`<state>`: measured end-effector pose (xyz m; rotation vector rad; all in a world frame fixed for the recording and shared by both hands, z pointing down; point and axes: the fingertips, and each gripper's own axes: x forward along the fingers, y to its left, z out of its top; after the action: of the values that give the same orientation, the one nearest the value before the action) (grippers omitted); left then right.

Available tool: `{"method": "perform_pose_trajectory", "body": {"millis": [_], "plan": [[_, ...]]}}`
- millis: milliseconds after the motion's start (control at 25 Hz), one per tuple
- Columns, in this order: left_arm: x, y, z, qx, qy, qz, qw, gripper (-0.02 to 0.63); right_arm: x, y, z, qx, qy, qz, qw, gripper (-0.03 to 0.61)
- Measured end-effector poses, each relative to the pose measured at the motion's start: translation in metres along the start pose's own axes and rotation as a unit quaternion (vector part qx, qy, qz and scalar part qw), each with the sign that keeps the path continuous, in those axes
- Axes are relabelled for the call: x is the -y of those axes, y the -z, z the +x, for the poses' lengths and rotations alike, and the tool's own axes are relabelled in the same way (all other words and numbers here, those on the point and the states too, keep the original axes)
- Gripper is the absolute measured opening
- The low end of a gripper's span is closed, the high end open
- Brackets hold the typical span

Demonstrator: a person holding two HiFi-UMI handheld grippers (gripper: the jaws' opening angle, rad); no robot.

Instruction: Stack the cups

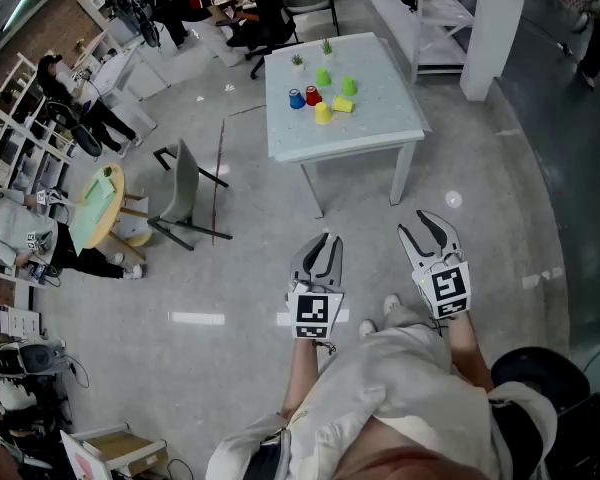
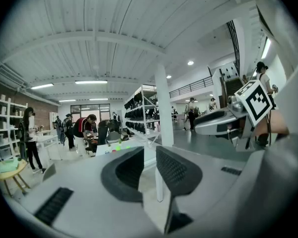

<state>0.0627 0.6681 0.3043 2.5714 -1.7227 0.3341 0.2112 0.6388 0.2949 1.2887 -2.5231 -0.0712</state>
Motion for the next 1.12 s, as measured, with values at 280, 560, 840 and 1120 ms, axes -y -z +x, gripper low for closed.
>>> {"method": "perform_pose_trajectory", "body": {"millis": [280, 560, 840, 1120], "plan": [[-0.004, -0.011, -0.011, 0.022, 0.01, 0.015, 0.9996, 0.083, -0.019, -0.006, 0.009, 0.011, 0.006, 0.014, 1.0, 0.173], [-0.015, -0.009, 0.002, 0.024, 0.012, 0.014, 0.9995, 0.083, -0.02, -0.006, 0.029, 0.013, 0.004, 0.018, 1.0, 0.169], [-0.028, -0.011, 0.036, 0.018, 0.006, 0.016, 0.9997, 0.081, 0.002, -0.005, 0.057, 0.012, 0.001, 0.019, 1.0, 0.163], [-0.04, -0.025, 0.1, 0.016, 0.002, 0.023, 0.9996, 0.08, 0.05, -0.01, 0.105, 0.017, -0.011, 0.023, 1.0, 0.163]]}}
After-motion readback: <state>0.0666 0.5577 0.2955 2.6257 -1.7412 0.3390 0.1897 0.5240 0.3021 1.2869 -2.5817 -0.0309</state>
